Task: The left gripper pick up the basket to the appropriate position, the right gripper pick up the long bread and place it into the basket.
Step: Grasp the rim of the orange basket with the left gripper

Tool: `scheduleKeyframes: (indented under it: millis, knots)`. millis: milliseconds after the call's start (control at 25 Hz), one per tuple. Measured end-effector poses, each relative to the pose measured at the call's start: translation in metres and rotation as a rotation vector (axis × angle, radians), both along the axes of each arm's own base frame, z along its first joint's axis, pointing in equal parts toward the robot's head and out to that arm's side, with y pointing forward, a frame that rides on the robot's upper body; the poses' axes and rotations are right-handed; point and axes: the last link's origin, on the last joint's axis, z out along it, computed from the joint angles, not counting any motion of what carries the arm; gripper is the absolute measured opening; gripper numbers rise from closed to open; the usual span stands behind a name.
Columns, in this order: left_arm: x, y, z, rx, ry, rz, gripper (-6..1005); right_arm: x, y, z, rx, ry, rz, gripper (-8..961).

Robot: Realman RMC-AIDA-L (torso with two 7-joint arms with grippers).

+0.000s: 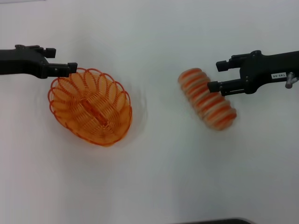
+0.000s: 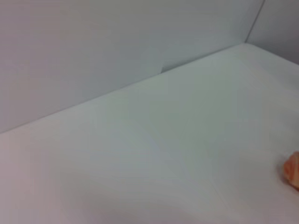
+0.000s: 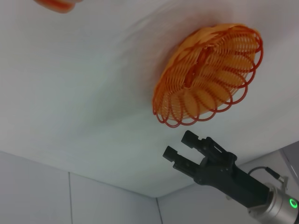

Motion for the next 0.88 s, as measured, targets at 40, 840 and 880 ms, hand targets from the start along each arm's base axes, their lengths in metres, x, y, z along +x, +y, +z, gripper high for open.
scheduleKeyframes:
  millis: [40,840,880]
  knots:
    - [0.003,0.002,0.002,-0.013,0.013,-0.002,871,0.0,0.0,0.0,0.0,0.0,0.001,777]
    - [0.04,0.025,-0.003,-0.177,0.357,0.035,841,-0.004,0.005,0.004,0.006,-0.008,0.012,777]
    - [0.04,0.026,-0.004,-0.173,0.365,0.041,840,-0.004,0.005,0.003,0.006,-0.007,0.012,777]
